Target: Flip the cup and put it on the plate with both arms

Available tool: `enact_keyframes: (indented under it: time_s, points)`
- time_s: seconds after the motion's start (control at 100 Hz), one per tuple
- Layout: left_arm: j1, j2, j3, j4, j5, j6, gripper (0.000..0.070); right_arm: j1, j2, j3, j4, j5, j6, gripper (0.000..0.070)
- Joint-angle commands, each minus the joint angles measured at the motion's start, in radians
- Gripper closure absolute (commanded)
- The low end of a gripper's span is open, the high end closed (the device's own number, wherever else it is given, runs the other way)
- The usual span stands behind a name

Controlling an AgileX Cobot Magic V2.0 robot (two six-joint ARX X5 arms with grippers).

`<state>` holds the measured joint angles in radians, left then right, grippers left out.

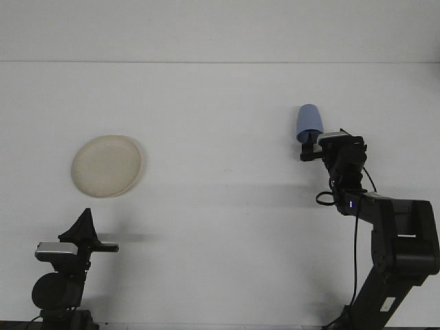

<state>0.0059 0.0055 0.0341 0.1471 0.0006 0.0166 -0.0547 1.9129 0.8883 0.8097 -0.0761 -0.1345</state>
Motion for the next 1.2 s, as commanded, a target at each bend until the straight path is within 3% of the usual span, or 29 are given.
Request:
enact_keyframes:
  time_s: [0.0, 0.14, 0.2, 0.26, 0.31, 0.38, 0.54, 0.88, 1.06, 1.19]
  points:
    - [0.000, -0.001, -0.020, 0.011, -0.005, 0.013, 0.0687, -0.006, 0.053, 0.055, 0.019, 0.002, -0.025, 0.0090]
    - [0.000, -0.001, -0.020, 0.011, -0.005, 0.013, 0.0687, -0.013, 0.136, 0.160, -0.009, 0.000, -0.027, 0.0092]
    - [0.000, -0.001, -0.020, 0.011, -0.005, 0.013, 0.0687, -0.012, 0.163, 0.198, -0.024, -0.003, -0.027, 0.0136]
    - [0.000, -0.001, -0.020, 0.011, -0.005, 0.013, 0.0688, -0.012, 0.178, 0.228, -0.050, -0.005, -0.027, 0.0284]
    - [0.000, -0.001, -0.020, 0.011, -0.005, 0.013, 0.0687, -0.012, 0.182, 0.245, -0.080, -0.005, -0.027, 0.0481]
    - [0.000, -0.001, -0.020, 0.011, -0.005, 0.013, 0.0687, -0.010, 0.182, 0.251, -0.084, -0.007, -0.027, 0.0700]
    - [0.000, -0.001, -0.020, 0.011, -0.005, 0.013, 0.0687, -0.010, 0.168, 0.251, -0.085, -0.011, -0.014, 0.0700]
    - [0.000, -0.001, -0.020, 0.011, -0.005, 0.013, 0.0687, -0.012, -0.089, 0.251, -0.282, -0.047, 0.104, 0.0700]
    - [0.000, -0.001, -0.020, 0.011, -0.005, 0.013, 0.0687, -0.012, -0.308, 0.251, -0.456, -0.182, 0.252, 0.0700]
    - [0.000, -0.001, -0.020, 0.011, -0.005, 0.013, 0.0687, -0.010, -0.465, 0.251, -0.604, -0.302, 0.295, 0.0700]
